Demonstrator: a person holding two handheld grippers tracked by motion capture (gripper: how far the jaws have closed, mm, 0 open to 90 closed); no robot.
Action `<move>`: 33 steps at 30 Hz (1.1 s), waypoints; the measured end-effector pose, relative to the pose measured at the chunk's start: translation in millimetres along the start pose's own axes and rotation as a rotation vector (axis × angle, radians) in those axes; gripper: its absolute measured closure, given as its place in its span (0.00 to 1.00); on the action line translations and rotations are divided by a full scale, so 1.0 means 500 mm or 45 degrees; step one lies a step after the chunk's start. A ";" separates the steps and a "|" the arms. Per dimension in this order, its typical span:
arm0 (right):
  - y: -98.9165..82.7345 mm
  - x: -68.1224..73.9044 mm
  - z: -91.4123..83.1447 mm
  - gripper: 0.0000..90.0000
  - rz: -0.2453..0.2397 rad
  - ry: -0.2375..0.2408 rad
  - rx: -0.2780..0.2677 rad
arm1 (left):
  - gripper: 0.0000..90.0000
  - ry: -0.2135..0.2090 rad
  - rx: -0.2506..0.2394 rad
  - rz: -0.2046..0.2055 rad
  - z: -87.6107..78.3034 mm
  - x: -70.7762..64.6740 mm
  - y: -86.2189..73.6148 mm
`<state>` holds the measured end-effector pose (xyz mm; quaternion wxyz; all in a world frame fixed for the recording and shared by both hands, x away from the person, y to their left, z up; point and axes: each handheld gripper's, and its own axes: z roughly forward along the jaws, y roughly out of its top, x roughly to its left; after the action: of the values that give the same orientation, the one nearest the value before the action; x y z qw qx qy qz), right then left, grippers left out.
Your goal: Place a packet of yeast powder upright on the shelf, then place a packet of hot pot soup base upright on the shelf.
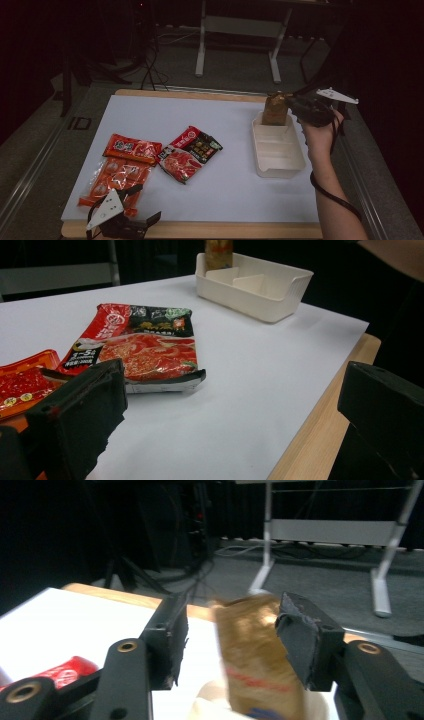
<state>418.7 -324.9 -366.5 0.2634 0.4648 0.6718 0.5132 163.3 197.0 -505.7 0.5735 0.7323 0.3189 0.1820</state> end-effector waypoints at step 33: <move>-0.144 0.189 -0.168 0.16 -0.185 0.520 -0.047 | 0.00 -0.044 0.118 -0.068 0.034 0.056 0.086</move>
<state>282.6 -280.8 -394.2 0.1665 0.2966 0.7335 0.5885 205.6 197.9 -472.2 0.5491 0.7523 0.3364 0.1391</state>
